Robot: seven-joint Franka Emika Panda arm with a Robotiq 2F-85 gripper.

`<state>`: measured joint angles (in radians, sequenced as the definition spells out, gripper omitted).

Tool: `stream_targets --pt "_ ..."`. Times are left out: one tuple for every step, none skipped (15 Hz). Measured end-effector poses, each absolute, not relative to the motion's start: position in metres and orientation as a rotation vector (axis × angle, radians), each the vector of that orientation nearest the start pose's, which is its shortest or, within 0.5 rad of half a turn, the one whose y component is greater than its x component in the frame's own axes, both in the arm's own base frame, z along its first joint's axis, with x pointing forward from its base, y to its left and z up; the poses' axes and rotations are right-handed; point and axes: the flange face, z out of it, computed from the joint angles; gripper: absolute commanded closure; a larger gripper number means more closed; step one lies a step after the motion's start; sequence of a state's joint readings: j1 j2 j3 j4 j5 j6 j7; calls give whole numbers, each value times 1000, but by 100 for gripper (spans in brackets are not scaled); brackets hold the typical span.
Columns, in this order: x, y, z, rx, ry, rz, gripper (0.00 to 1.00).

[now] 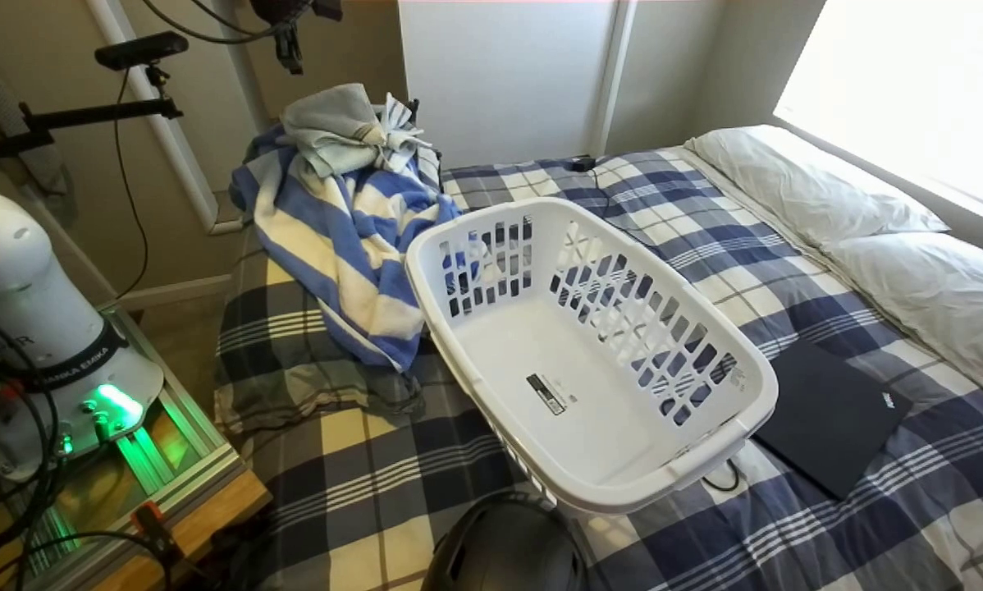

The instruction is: Remove the towels from the laundry basket and put them on the towel on the left

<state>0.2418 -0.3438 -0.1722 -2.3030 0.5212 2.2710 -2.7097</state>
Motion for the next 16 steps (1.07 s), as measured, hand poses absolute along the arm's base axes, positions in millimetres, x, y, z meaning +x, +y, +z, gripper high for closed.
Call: stream_targets --pt "471 38 518 905 2742 827 28" --pt "468 35 521 907 2749 811 22" --pt "465 30 528 907 2742 791 14" --pt "461 23 536 911 2723 756 8" --pt "457 15 546 922 2695 714 2" --pt "453 6 555 940 2663 673 0" --pt "449 -3 564 963 2631 633 0" --pt "445 -14 571 994 2602 593 0" --pt "442 -25 576 1029 2574 556 0" --pt "439 -35 580 1064 2550 523 0" --pt "436 -43 583 1100 2528 497 0" --pt "434 -51 584 1132 2512 480 0" --pt "432 -57 585 1151 2502 479 0" --pt "431 -63 585 1135 2508 489 0" --pt "430 -67 585 1114 2519 498 0" --pt "429 -70 585 1104 2524 503 0"
